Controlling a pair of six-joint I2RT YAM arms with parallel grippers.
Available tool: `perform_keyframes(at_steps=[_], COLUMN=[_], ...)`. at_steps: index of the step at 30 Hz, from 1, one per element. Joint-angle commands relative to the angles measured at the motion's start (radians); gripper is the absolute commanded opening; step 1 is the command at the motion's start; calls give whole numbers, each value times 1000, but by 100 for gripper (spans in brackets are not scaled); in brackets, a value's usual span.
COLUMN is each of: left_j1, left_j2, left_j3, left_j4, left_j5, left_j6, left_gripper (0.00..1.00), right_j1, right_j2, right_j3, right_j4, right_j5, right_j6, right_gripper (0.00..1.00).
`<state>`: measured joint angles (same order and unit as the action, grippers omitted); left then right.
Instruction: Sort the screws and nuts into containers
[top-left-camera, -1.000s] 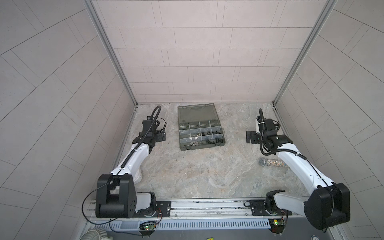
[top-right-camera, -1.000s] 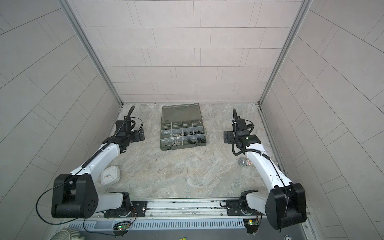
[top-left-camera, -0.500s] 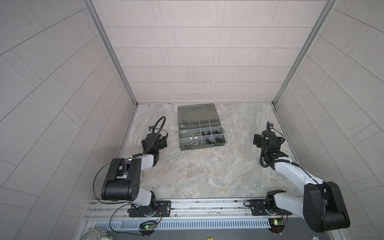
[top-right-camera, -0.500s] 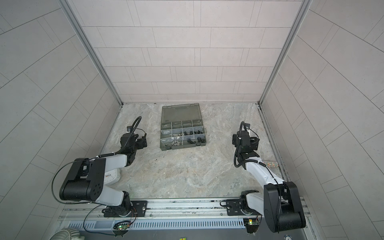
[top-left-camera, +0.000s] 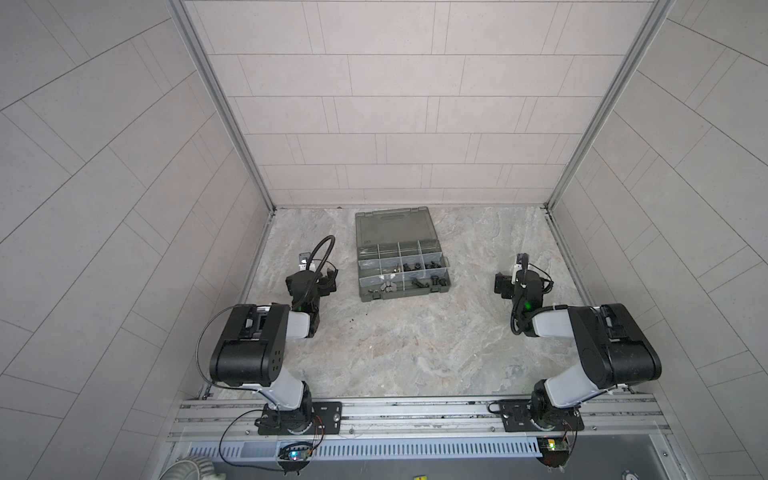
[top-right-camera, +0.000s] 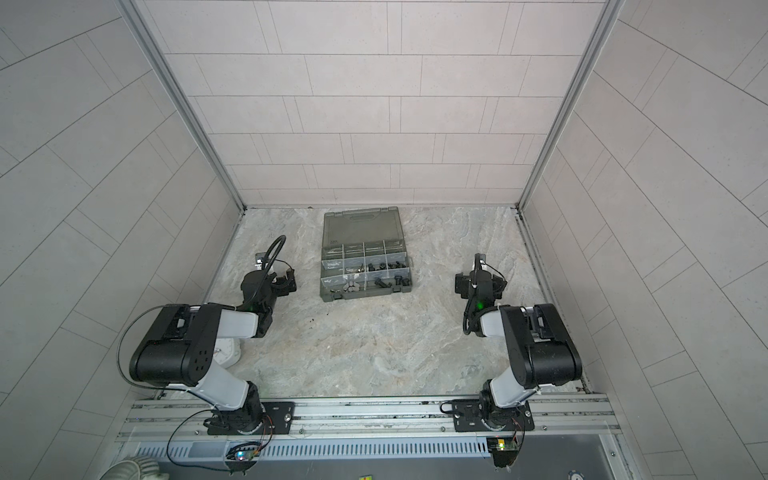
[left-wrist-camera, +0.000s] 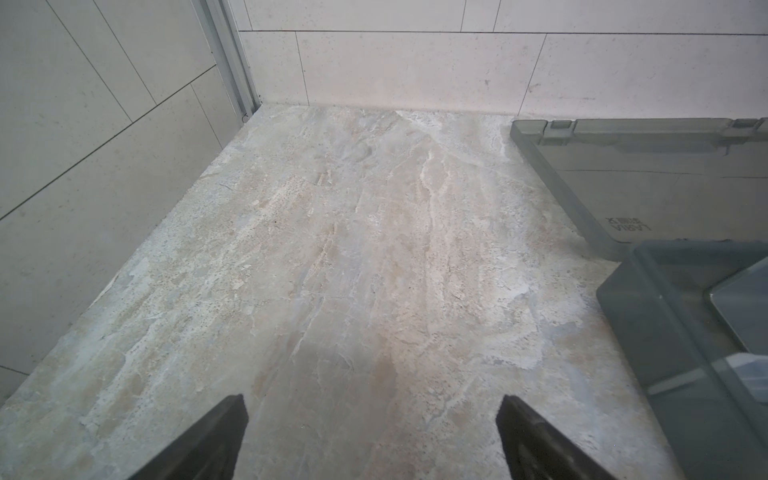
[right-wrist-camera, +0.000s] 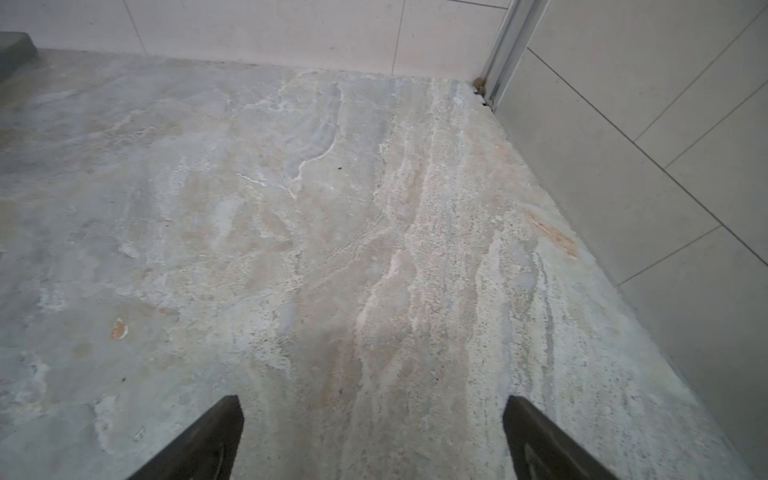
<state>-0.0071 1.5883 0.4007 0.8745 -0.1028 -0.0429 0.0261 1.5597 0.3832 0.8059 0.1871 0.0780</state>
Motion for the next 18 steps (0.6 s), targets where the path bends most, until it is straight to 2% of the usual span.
perform_keyframes(at_steps=[1, 5, 12, 16, 18], left_j1=[4, 4, 4, 4, 3], left_j2=[6, 5, 4, 5, 4], left_j3=[2, 1, 0, -1, 0], left_j4=[44, 44, 44, 46, 46], left_j5=[10, 9, 7, 7, 8], left_j6=[12, 12, 13, 13, 13], left_gripper=[100, 100, 100, 100, 100], right_j1=[0, 1, 31, 31, 31], right_j2=[-1, 15, -10, 19, 9], right_j3=[-5, -21, 0, -22, -13], right_j4=[100, 162, 78, 169, 139], right_j5=[-49, -56, -4, -5, -2], right_j6=[-37, -50, -68, -67, -66], right_gripper=[99, 99, 99, 99, 99])
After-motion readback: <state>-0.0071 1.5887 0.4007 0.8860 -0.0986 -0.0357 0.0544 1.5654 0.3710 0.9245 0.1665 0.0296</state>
